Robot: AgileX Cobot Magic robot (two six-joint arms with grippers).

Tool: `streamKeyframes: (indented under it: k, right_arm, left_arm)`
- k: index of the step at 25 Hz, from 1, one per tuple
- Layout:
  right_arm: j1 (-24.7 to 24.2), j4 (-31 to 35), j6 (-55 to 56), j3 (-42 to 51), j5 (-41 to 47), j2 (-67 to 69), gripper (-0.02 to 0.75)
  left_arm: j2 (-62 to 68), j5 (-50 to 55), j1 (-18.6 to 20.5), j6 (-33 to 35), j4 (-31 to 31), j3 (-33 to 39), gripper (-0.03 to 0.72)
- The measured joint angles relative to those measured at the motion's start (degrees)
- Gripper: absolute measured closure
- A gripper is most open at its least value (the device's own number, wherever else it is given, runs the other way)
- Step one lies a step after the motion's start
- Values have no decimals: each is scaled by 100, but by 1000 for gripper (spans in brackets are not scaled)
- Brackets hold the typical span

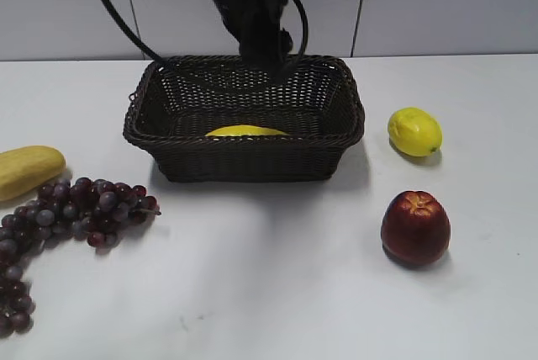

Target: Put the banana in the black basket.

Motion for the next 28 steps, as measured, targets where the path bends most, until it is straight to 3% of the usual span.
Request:
streamKeyframes:
  k: [5,12,19,22,28]
  right_arm:
    - [0,0,0,0,0,0,437]
    - [0,0,0,0,0,0,437]
    - [0,0,0,0,0,0,437]
    - [0,0,0,0,0,0,437]
    - [0,0,0,0,0,0,437]
  left_arm:
    - [-245,692,814,-535,-385,-11,126]
    - [-264,1660,2032,-2204,-455,-11,127]
    - [-372,1667,2918,-2577,-997,81,127]
    - [-724,1668,3273,-2595,-966,570,127]
    - [-2026,1682,3934,-2602,-657,2221,127]
